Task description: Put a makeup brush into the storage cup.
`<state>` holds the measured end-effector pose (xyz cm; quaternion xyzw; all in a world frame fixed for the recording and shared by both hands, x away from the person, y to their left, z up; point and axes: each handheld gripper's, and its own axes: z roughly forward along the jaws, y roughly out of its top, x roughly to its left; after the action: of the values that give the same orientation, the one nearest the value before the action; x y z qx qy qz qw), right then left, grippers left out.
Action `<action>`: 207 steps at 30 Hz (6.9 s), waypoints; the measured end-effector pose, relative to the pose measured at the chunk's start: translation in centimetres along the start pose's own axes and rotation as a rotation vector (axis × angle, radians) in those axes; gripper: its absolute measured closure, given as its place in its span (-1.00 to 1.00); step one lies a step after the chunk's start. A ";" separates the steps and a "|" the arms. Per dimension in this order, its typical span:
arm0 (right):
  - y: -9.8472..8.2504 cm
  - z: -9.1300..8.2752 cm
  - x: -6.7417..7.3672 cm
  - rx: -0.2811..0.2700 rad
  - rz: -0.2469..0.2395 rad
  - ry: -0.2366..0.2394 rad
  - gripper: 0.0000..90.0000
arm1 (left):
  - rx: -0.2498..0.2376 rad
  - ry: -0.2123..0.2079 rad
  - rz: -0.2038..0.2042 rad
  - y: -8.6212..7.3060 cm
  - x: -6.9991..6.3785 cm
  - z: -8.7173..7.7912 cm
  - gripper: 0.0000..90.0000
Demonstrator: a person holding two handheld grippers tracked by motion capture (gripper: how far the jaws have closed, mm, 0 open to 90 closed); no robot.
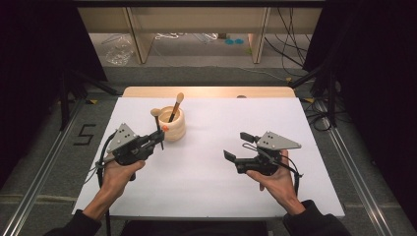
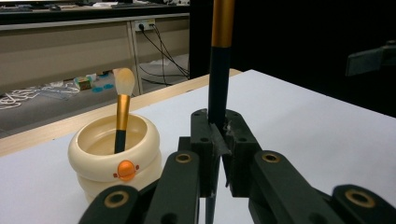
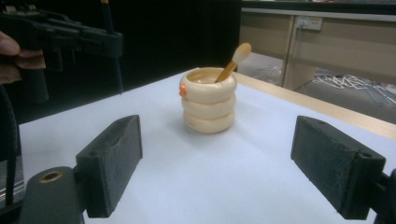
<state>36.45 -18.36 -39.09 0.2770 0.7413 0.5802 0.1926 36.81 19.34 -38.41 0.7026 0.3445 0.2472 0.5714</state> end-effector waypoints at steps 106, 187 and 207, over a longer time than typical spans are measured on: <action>-3.0 -0.8 -0.1 0.060 0.032 0.005 -0.60 | 0.048 0.191 -0.092 0.7 8.3 10.7 0.86; -3.0 -1.1 -0.5 0.043 0.045 -0.025 -0.63 | 0.089 0.018 -0.084 -0.5 1.2 0.9 -0.53; -3.3 -1.8 -0.1 0.064 0.072 -0.019 -0.63 | 0.117 -0.016 -0.070 -2.3 -1.7 -1.2 -0.64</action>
<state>34.83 -20.30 -41.83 0.3150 0.7473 0.5600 0.1698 34.39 19.03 -40.31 0.7245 0.3780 0.2008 0.5403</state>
